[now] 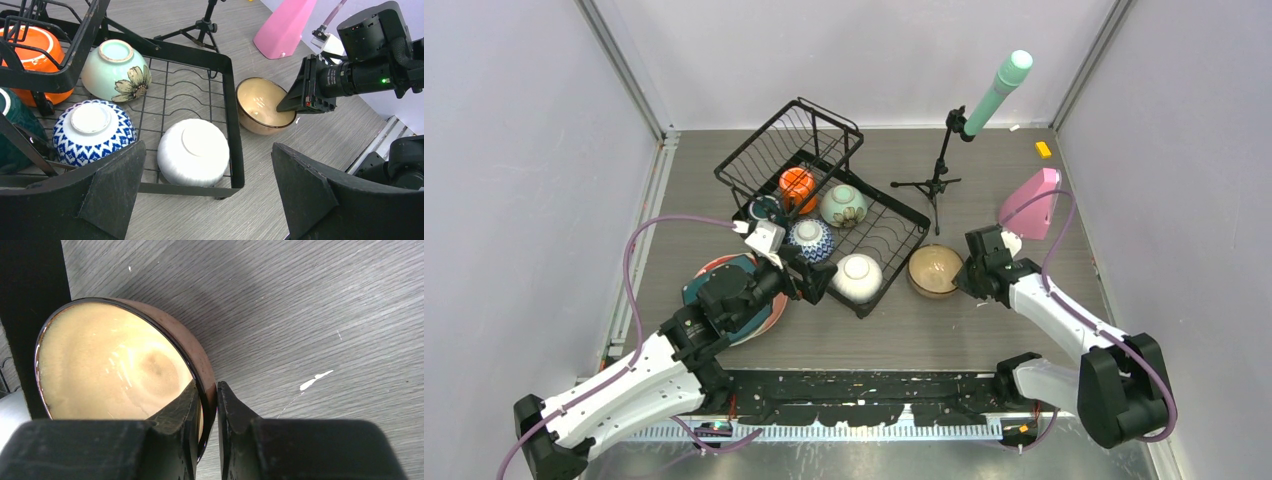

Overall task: Load the mixed dishes into the dish rack
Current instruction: Pick up the bowl from the center of the board.

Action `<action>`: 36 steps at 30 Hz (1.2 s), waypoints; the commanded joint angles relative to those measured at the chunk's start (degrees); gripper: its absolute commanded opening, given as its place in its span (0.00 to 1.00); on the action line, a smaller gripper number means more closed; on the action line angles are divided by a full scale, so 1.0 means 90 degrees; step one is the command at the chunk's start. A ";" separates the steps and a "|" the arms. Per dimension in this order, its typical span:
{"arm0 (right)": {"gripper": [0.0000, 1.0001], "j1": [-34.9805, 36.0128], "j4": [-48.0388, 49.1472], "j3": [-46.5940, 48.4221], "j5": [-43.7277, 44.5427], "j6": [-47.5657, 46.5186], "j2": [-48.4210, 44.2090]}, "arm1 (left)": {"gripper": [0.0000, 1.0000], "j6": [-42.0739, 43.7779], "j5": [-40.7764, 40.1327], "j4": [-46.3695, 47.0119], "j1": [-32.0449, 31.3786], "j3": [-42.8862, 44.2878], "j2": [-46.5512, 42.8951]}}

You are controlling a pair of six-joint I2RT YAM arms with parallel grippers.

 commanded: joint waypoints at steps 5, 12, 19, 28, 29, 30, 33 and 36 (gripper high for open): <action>0.00 -0.0013 0.0118 0.0322 0.0160 -0.0357 -0.0294 | 1.00 0.0054 -0.0105 0.0170 -0.0002 0.0161 -0.0017; 0.00 -0.0013 -0.0182 0.0489 0.0453 -0.0521 -0.1138 | 1.00 0.0136 0.0218 0.0013 -0.0002 0.0424 0.0381; 0.00 -0.0013 0.0414 0.0392 -0.0016 -0.0455 -0.2587 | 0.98 -0.0262 0.0716 0.0311 -0.0003 0.0888 0.0429; 0.00 0.0005 0.1221 0.1085 -0.2277 -0.1204 -0.2361 | 1.00 -0.0384 0.0563 -0.1216 -0.0002 0.2445 0.1454; 0.00 0.0038 0.1197 0.1288 -0.2375 -0.1374 -0.2283 | 1.00 -0.0568 0.0380 -0.1511 -0.0002 0.2722 0.1683; 0.00 0.0071 0.1141 0.1396 -0.2474 -0.1469 -0.2117 | 0.99 -0.0865 0.0164 -0.1819 -0.0002 0.2977 0.1937; 0.00 0.0400 0.0671 0.1966 -0.2176 -0.2041 -0.1834 | 0.92 -0.1231 0.0179 -0.2283 -0.0002 0.3682 0.2691; 0.00 0.0847 0.0346 0.2365 -0.1565 -0.2520 -0.1672 | 0.86 -0.1373 0.0592 -0.2478 -0.0011 0.4144 0.3323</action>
